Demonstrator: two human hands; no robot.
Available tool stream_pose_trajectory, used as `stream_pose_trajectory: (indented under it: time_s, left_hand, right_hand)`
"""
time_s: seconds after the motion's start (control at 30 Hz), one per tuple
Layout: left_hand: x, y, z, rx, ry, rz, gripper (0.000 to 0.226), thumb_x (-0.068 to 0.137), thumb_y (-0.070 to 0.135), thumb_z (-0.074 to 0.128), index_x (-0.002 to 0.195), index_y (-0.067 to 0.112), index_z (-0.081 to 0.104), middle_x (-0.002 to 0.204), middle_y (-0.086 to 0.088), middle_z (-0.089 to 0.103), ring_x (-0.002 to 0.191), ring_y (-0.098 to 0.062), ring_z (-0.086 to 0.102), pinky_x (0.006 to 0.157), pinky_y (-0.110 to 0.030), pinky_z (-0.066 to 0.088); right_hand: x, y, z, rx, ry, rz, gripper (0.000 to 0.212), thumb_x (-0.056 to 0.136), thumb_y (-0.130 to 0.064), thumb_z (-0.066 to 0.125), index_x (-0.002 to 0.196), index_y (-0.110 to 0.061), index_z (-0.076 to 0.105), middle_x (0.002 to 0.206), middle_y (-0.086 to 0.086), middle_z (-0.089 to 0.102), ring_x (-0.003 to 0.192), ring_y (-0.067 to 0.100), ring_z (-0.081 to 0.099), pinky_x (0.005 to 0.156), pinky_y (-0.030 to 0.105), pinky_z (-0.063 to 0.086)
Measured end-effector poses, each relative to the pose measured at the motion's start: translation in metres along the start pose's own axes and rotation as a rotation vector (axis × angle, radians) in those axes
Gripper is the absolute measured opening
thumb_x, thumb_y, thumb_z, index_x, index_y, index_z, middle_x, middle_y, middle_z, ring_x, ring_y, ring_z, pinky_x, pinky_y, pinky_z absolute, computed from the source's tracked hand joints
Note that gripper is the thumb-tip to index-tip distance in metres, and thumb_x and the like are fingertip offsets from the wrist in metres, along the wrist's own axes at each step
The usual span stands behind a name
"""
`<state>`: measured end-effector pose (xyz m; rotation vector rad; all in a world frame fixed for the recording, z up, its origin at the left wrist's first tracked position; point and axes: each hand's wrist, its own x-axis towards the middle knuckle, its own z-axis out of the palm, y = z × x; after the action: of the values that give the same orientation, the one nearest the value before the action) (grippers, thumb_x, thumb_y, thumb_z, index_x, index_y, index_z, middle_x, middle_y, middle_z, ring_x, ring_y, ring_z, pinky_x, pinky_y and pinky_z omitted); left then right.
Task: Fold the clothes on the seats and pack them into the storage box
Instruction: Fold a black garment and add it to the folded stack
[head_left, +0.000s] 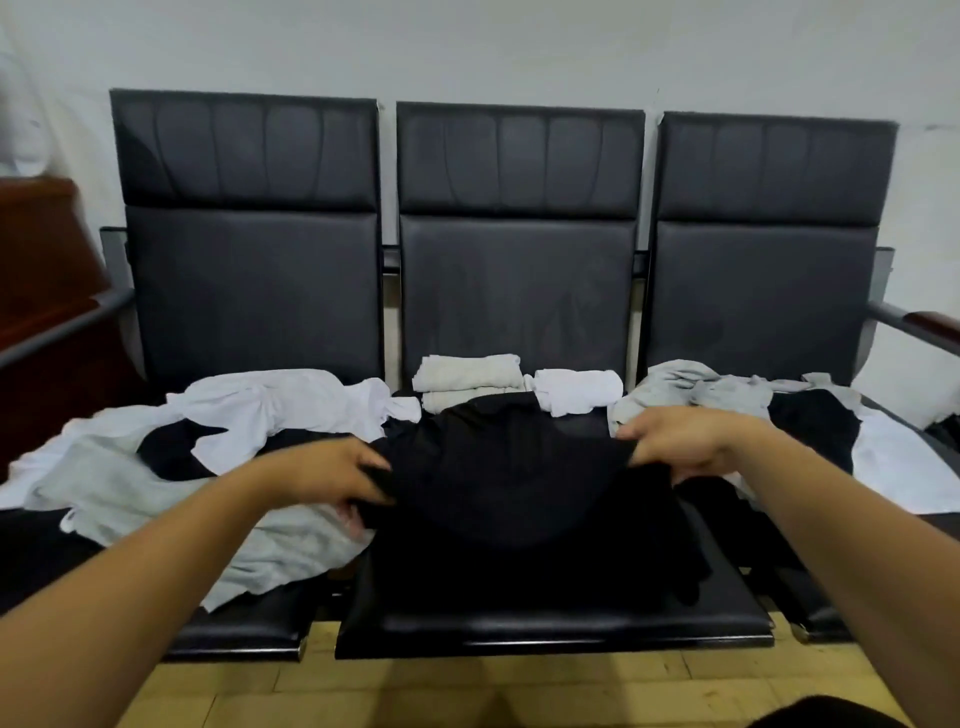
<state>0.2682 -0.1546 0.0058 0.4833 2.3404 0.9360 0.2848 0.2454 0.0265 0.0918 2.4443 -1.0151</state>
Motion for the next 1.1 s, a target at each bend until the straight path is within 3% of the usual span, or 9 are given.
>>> stream_pose_trajectory:
  time_s: [0.1,0.2,0.33,0.47,0.63,0.73,0.87,0.97,1.1]
  left_hand:
    - [0.005,-0.022,0.015,0.228,-0.273,-0.092,0.036,0.085,0.017,0.078,0.116,0.032,0.068,0.105,0.003,0.071,0.082,0.001,0.068,0.081,-0.025,0.055]
    - [0.017,-0.036,0.02,0.173,-0.396,-0.163,0.044,0.091,0.007,0.067,0.129,0.029,0.059,0.119,0.002,0.062,0.083,0.003,0.065,0.08,-0.021,0.053]
    - [0.046,-0.042,0.021,0.208,0.042,-0.02,0.025,0.093,0.008,0.062,0.106,0.028,0.068,0.109,0.002,0.07,0.094,-0.009,0.067,0.083,-0.02,0.054]
    - [0.091,-0.046,0.019,0.19,0.506,-0.101,0.015,0.092,0.019,0.063,0.106,0.021,0.066,0.107,0.002,0.068,0.085,-0.007,0.061,0.07,-0.017,0.044]
    - [0.139,-0.061,0.028,0.137,0.572,-0.188,0.051,0.092,0.038,0.065,0.135,0.012,0.052,0.133,-0.008,0.055,0.12,-0.024,0.055,0.091,-0.028,0.042]
    - [0.155,-0.066,0.029,0.072,0.596,-0.23,0.063,0.088,0.042,0.071,0.134,0.006,0.047,0.123,-0.007,0.057,0.115,-0.024,0.056,0.087,-0.028,0.043]
    - [0.168,-0.073,0.025,0.091,0.567,-0.279,0.046,0.084,0.038,0.075,0.109,0.002,0.059,0.096,-0.004,0.063,0.096,-0.025,0.063,0.072,-0.029,0.045]
    - [0.168,-0.063,0.026,0.177,0.608,-0.246,0.027,0.093,0.032,0.065,0.099,0.006,0.064,0.089,-0.005,0.066,0.078,-0.017,0.06,0.059,-0.022,0.039]
    - [0.16,-0.055,0.026,-0.26,0.643,-0.189,0.02,0.102,0.026,0.05,0.115,0.016,0.06,0.103,0.0,0.065,0.091,-0.016,0.061,0.079,-0.03,0.048]
  right_hand:
    - [0.007,0.019,0.01,0.062,-0.263,0.128,0.036,0.084,-0.005,0.076,0.118,-0.005,0.065,0.102,0.018,0.064,0.079,0.022,0.064,0.078,0.033,0.056]
    - [0.024,0.029,0.024,0.19,-0.103,0.113,0.031,0.091,-0.015,0.072,0.118,-0.003,0.063,0.111,0.02,0.069,0.092,0.026,0.07,0.096,0.043,0.056]
    - [0.061,0.031,0.045,0.349,0.425,0.121,0.064,0.099,-0.058,0.046,0.123,0.0,0.057,0.115,0.018,0.064,0.111,0.036,0.065,0.1,0.043,0.053]
    - [0.103,0.043,0.055,0.151,0.495,0.253,0.112,0.08,-0.09,0.025,0.146,-0.002,0.044,0.149,0.024,0.043,0.137,0.04,0.042,0.116,0.048,0.033]
    - [0.13,0.07,0.057,-0.179,0.562,0.349,0.073,0.092,-0.048,0.063,0.143,-0.002,0.037,0.146,0.027,0.035,0.134,0.046,0.038,0.109,0.048,0.039]
    - [0.142,0.079,0.054,-0.27,0.612,0.348,0.062,0.089,-0.033,0.07,0.132,0.001,0.043,0.137,0.027,0.043,0.126,0.044,0.043,0.102,0.045,0.041]
    - [0.153,0.082,0.045,-0.032,0.583,0.375,0.039,0.083,-0.021,0.078,0.104,0.002,0.055,0.105,0.021,0.061,0.094,0.035,0.059,0.074,0.035,0.048]
    - [0.156,0.082,0.043,0.084,0.546,0.394,0.028,0.084,-0.015,0.078,0.093,0.0,0.056,0.093,0.019,0.061,0.088,0.034,0.062,0.071,0.034,0.048]
    - [0.15,0.076,0.045,0.408,0.572,0.261,0.008,0.092,-0.012,0.068,0.091,-0.006,0.063,0.095,0.016,0.066,0.079,0.026,0.062,0.071,0.033,0.052]
